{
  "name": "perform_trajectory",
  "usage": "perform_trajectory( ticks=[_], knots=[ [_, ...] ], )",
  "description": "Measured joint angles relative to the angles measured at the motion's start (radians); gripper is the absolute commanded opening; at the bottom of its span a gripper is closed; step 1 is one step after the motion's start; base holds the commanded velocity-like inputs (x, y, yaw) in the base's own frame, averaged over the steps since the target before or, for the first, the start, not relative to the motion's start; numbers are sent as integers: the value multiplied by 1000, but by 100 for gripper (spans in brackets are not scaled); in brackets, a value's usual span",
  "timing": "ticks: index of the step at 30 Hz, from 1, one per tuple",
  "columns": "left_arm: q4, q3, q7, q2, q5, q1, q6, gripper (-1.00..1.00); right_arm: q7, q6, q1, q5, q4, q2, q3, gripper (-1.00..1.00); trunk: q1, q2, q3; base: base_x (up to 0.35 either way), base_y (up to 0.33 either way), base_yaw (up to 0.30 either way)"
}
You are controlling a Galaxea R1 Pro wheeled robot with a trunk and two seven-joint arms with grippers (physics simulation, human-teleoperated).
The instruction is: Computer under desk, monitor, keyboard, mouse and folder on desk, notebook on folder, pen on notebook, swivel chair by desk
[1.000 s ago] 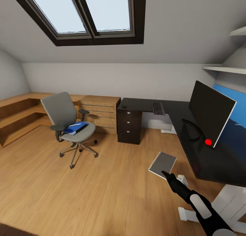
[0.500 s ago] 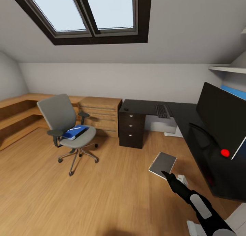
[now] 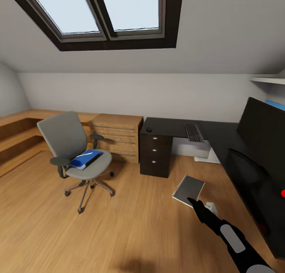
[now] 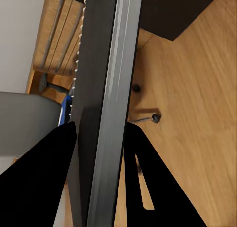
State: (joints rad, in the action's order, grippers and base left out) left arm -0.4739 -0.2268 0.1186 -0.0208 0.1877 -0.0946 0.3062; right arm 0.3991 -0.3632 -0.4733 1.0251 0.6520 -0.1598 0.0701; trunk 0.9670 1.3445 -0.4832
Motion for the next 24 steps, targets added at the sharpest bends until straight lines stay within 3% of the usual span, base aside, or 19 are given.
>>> perform_trajectory(
  ticks=[16, 24],
  knots=[
    [4, 0, 0, 0, 0, 0, 1, 100, 0, 0, 0, 0, 0, 0, 0, -100, 0, 0, 0, 330, 4, 0],
    [5, 0, 0, 1, 0, 0, 5, 100, 0, 0, 0, 0, 0, 0, 0, -100, 0, 0, 2, 334, 0, -142]
  ],
)
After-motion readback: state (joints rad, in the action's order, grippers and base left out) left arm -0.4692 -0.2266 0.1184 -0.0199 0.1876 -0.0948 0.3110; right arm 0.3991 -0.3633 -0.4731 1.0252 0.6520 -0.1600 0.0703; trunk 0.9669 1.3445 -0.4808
